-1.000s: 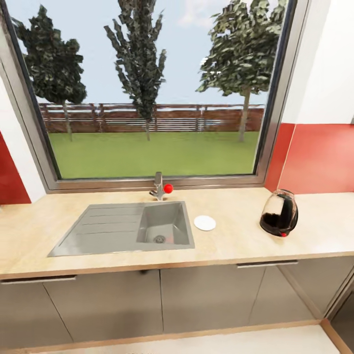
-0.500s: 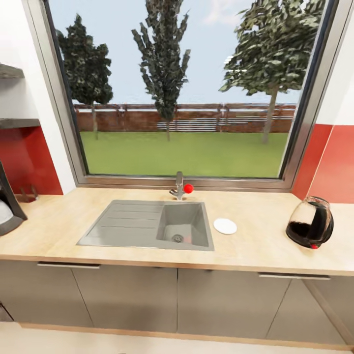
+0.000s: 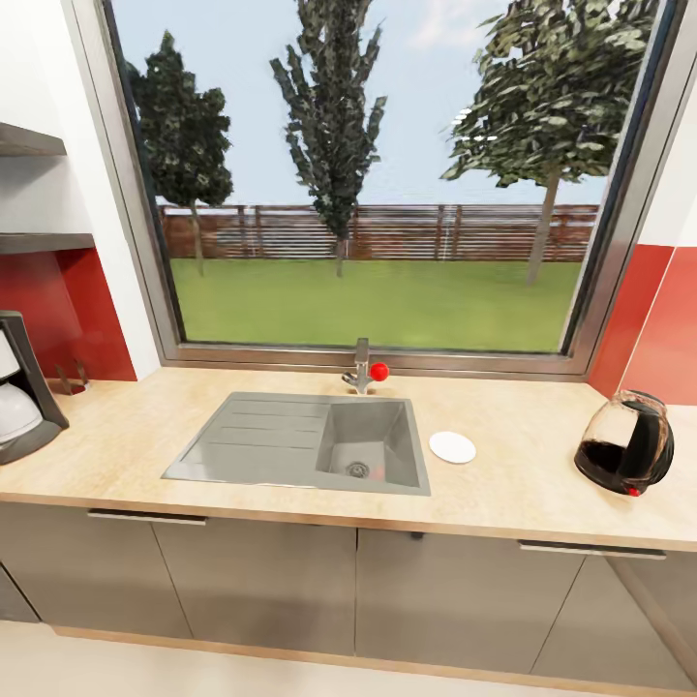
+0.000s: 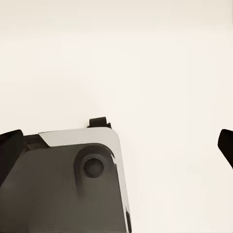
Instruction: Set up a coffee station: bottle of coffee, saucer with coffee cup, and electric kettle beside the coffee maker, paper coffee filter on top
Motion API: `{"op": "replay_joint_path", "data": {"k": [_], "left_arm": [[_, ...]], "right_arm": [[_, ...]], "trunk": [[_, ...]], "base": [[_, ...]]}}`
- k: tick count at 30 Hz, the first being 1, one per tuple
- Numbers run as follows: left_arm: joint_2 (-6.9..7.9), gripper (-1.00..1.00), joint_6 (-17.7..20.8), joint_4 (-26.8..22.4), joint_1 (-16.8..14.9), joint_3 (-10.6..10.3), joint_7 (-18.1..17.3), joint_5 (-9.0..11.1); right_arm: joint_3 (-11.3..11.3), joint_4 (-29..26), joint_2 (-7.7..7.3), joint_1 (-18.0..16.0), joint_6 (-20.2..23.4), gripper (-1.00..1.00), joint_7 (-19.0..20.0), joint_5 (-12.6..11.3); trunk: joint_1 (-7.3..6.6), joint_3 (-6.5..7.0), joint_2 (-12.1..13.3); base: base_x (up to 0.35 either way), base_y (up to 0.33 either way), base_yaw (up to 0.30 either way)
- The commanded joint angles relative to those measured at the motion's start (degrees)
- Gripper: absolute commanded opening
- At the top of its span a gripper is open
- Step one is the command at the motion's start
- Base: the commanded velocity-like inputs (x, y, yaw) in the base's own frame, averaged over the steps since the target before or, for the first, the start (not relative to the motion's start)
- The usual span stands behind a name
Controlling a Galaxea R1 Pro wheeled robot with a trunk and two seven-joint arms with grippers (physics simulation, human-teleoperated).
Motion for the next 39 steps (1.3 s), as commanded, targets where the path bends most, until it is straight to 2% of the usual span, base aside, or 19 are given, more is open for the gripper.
{"op": "replay_joint_path", "data": {"k": [1, 7, 12, 14, 16, 18, 21, 23, 24, 25, 26, 27, 30, 32, 37, 38, 39], "left_arm": [[-0.1, 1.0, 0.4, -0.3, 0.0, 0.4, -0.1, -0.6], [-0.4, 1.0, -0.8, -2.1, -0.2, 0.4, -0.4, -0.5], [-0.17, 1.0, -8.5, -4.0, -2.4, 0.6, -0.1, -0.1], [-0.06, 1.0, -14.0, -4.3, -4.3, 0.8, 0.0, 0.0], [-0.15, 1.0, -17.2, -4.4, -5.4, 0.9, 0.0, 0.1], [-0.31, 1.0, -20.6, -4.5, -6.8, 1.0, 0.1, 0.1], [-0.39, 1.0, -23.4, -4.5, -8.4, 1.1, 0.1, 0.2], [-0.44, 1.0, -27.7, -4.6, -10.8, 1.1, 0.1, 0.2], [-0.46, 1.0, -28.6, -4.6, -11.2, 1.1, 0.1, 0.2], [-0.45, 1.0, -31.2, -4.7, -12.4, 1.2, 0.1, 0.2], [-0.5, 1.0, -34.3, -6.2, -13.4, 1.2, 0.1, 0.2], [-0.5, 1.0, -34.9, -7.0, -13.6, 1.2, 0.1, 0.2], [-0.85, 1.0, -37.0, -13.4, -14.0, 1.2, 0.1, 0.2], [-1.43, 1.0, -37.4, -19.4, -14.1, 1.1, 0.1, 0.2], [-2.48, 1.0, -37.4, -25.8, -14.3, 0.9, 0.1, 0.2], [-2.79, 1.0, -37.1, -29.9, -15.9, 0.8, 0.2, 0.2], [-2.83, 1.0, -37.0, -30.8, -16.9, 0.8, 0.2, 0.2]], "right_arm": [[-0.5, 0.1, -0.01, -0.1, -0.6, 1.0, -0.1, 0.5], [-0.6, 0.0, -0.01, -0.1, -1.3, 1.0, -0.1, 0.3], [-0.8, -0.6, -0.19, -0.1, -1.3, 1.0, -0.1, 0.3], [-0.8, -2.7, -0.07, -0.1, -1.8, 1.0, -0.1, 0.2], [-0.7, -5.0, 0.27, -0.1, -2.9, 1.0, -0.1, 0.2], [-0.7, -8.2, 1.28, -0.1, -5.3, 1.0, 0.0, 0.2], [-0.7, -10.8, 2.59, -0.1, -8.9, 1.0, 0.0, 0.2], [-0.7, -12.5, 3.93, -0.1, -14.8, 1.0, 0.0, 0.2], [-0.7, -12.6, 4.18, -0.1, -16.1, 1.0, 0.0, 0.2], [-0.7, -13.0, 4.85, -0.2, -19.8, 1.0, -0.1, 0.2], [-0.7, -13.2, 5.86, -0.2, -24.1, 1.0, -0.1, 0.2], [-0.7, -13.2, 6.16, -0.3, -25.0, 1.0, -0.1, 0.2], [-0.7, -13.3, 7.73, -0.7, -28.6, 1.0, -0.1, 0.2], [-0.6, -13.7, 8.71, -2.4, -29.6, 1.0, -0.1, 0.2], [-0.6, -14.0, 10.07, -5.7, -30.0, 1.0, 0.0, 0.1], [0.0, -14.3, 11.22, -8.3, -30.1, 1.0, 0.0, 0.1], [0.8, -14.6, 11.22, -9.3, -30.1, 1.0, 0.0, 0.1]], "trunk": [[0.03, -0.1, -0.1], [0.03, -0.1, -0.1], [0.03, -0.1, -0.1], [0.03, -0.1, -0.1], [0.03, -0.1, -0.1], [0.03, -0.1, -0.1], [0.03, -0.1, -0.1], [0.03, -0.1, -0.1], [0.03, -0.1, -0.1], [0.03, -0.1, -0.1], [0.03, -0.1, -0.1], [0.03, -0.1, -0.1], [0.03, -0.1, -0.1], [0.03, -0.1, -0.1], [0.03, -0.1, -0.1], [0.03, -0.1, -0.1], [0.03, -0.1, -0.1]], "base": [[0.0, 0.0, 0.0], [0.0, 0.0, 0.0], [0.0, 0.0, 0.0], [0.0, 0.0, 0.0], [0.0, 0.0, 0.0], [0.0, 0.0, 0.0], [0.0, 0.0, 0.0], [0.0, 0.0, 0.0], [0.0, 0.0, 0.0], [0.0, 0.0, 0.0], [0.0, 0.0, 0.0], [0.0, 0.0, 0.0], [0.0, 0.0, 0.0], [0.0, 0.0, 0.0], [0.0, 0.0, 0.0], [0.0, 0.0, 0.0], [0.0, 0.0, 0.0]]}}
